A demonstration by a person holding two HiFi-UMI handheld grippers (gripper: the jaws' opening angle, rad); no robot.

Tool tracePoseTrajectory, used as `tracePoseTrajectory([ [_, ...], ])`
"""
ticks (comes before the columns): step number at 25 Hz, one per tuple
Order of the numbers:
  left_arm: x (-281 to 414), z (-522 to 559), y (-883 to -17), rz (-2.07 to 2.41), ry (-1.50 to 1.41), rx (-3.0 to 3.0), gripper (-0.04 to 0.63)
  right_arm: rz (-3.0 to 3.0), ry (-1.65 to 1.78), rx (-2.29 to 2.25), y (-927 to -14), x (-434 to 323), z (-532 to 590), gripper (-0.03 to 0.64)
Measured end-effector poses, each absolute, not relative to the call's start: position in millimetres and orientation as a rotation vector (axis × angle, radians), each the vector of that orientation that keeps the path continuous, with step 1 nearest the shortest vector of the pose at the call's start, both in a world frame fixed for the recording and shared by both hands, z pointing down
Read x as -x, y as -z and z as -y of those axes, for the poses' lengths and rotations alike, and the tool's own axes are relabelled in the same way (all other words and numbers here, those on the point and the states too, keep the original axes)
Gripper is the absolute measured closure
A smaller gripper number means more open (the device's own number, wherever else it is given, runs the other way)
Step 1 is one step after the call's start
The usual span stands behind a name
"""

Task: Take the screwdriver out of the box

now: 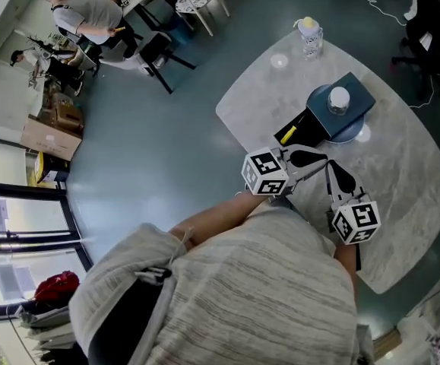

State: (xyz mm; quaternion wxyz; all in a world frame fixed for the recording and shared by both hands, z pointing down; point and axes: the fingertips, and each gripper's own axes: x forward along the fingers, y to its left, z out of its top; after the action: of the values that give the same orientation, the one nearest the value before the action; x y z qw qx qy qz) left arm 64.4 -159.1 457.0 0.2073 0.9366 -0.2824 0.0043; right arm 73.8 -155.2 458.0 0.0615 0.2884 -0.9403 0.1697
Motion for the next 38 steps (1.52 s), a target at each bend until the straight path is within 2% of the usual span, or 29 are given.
tracePoseTrajectory([
  [14, 72, 233, -485, 0.564, -0.044, -2.612, 0.578, 2.686, -0.619, -1.144, -494, 60, 227, 0.606],
  [24, 105, 254, -511, 0.445, -0.059, -2.585, 0.579, 2.463, -0.781, -1.389, -532, 67, 247, 0.604],
  [38, 113, 269, -550, 0.387, -0.163, -2.569, 0.578, 2.229, -1.100, -1.440, -608, 72, 267, 0.603],
])
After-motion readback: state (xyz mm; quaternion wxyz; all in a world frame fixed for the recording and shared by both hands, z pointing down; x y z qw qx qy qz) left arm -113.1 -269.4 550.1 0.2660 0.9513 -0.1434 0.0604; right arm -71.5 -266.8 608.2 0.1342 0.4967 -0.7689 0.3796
